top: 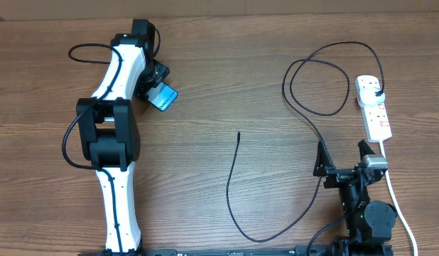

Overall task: Plug charger to phone and switch on socket
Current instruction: 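Lift the phone with the left gripper and move it right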

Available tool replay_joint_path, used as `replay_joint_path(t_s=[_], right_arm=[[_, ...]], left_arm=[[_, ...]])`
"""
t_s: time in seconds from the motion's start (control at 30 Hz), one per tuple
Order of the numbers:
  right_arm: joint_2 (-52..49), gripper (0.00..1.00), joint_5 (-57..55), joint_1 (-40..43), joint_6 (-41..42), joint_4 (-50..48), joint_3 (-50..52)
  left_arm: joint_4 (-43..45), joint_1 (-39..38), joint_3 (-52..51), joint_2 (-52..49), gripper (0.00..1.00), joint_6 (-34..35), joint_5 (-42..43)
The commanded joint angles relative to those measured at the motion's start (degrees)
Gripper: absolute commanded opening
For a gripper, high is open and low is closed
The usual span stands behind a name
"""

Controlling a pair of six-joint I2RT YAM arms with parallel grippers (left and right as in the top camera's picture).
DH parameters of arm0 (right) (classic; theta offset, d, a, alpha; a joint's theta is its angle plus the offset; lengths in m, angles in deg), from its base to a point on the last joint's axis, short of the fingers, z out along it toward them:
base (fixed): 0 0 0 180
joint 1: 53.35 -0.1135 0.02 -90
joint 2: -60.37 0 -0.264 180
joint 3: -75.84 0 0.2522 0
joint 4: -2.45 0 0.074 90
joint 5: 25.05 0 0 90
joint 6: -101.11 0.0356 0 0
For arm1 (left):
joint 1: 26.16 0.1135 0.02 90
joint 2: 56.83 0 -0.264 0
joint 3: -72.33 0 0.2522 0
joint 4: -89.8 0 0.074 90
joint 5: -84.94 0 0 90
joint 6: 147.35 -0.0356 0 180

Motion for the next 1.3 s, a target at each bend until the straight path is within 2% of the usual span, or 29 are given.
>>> replay_joint_path(t_s=[0.0,0.73,1.03,1.27], right_arm=[[0.57,1.00,-0.11,-0.37,0.42,-0.26,0.61],[0.57,1.00,-0.11,-0.37,0.42,-0.26,0.61],[0.57,1.00,-0.11,-0.37,0.42,-0.26,0.61],[0.57,1.00,-0.11,-0.37,0.42,-0.26,0.61]], left_arm=[[0.74,-0.24,0.37,-2.62,0.04,-0.66,6.91],[-13.07,-0.24,18.36,-2.56,0.04,-2.56,8.83],[-12.39,-0.26,22.49,-2.56,0.04,-5.44,22.53],[-10.86,-0.31,24.55,-2.56,0.04,-8.66,38.38]])
